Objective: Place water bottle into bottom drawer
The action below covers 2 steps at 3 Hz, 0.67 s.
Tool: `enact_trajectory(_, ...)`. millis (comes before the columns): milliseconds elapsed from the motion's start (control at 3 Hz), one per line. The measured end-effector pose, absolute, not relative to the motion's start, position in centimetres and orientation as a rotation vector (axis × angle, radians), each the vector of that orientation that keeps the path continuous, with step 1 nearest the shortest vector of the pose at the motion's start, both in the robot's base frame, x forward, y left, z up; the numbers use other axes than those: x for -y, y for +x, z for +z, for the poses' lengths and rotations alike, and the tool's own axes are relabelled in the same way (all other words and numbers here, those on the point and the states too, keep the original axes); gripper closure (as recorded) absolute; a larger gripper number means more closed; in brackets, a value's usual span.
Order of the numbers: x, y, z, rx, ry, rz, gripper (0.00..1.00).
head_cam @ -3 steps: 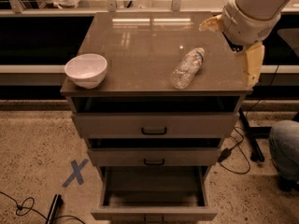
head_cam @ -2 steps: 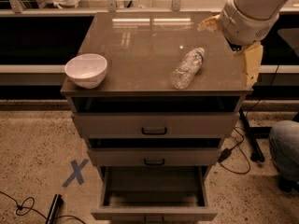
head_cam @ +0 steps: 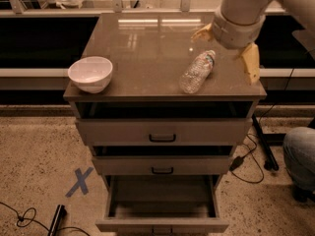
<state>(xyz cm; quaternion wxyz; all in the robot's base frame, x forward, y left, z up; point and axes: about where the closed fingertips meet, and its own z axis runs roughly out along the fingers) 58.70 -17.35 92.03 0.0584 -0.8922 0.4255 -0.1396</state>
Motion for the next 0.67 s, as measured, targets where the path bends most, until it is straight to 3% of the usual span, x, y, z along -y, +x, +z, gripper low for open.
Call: enact_trajectory(667,18.0,62.4,86.4,-0.979,-2.855,-0.411,0.00)
